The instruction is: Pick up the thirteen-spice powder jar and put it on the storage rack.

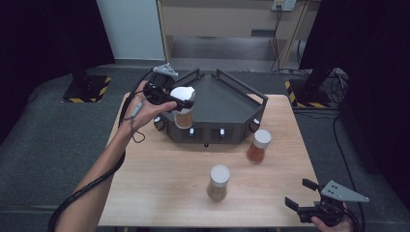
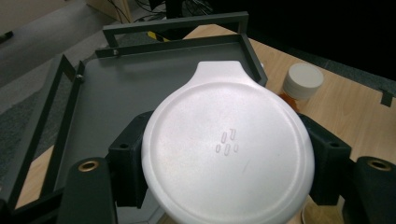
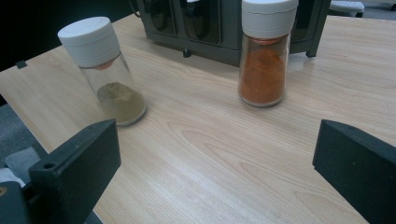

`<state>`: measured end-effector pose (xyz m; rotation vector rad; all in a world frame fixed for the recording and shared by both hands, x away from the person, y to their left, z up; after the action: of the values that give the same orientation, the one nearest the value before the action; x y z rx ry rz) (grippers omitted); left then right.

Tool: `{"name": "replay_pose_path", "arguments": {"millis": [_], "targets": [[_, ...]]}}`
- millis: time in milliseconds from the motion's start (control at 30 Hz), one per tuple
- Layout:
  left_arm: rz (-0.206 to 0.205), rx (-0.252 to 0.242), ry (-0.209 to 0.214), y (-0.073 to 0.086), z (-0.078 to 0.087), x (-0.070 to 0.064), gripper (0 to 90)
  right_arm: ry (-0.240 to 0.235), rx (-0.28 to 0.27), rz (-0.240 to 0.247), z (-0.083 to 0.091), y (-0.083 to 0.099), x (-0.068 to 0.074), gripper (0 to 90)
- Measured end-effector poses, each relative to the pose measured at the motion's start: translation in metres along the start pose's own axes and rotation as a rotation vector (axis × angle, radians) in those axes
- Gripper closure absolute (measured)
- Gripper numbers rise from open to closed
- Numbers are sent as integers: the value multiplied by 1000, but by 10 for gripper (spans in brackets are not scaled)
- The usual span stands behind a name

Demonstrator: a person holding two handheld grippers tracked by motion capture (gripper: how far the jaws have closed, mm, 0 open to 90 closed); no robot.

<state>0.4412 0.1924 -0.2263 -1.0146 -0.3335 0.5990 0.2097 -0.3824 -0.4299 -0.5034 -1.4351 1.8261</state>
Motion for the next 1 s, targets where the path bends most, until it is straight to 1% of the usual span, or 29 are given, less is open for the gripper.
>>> {"name": "replay_pose_path", "arguments": {"millis": [133,333,433,500,600,667,1000], "targets": [[15,-1,-33,-4,-2,4,298,-3,0,-2,0,0,0,17],[42,-7,-64,-9,-6,12,298,-2,1,-3,0,0,0,18],[54,-11,-89,-10,-7,15,297,-2,1,-2,0,0,0,18],[72,-17,-98,-9,-9,17,297,-4,0,-2,0,0,-1,18],[76,-16,-114,-9,-12,19,297,-5,-1,-3,0,0,0,18],[94,-18,-120,-8,-14,21,298,-5,0,-3,0,0,0,18],[125,-18,-182,-7,-22,30,298,-7,1,-3,0,0,0,18]]}}
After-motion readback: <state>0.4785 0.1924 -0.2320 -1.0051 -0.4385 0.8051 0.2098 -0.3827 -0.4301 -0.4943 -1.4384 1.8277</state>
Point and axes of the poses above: each handheld gripper's, and its own axes: z roughly backward along the jaws, y roughly out of its underside, x roughly to its left, the point moved 7 cm from there along -z, roughly forward along the jaws, and after that the axes turned 7 degrees about -x, right-handed, at the moved point
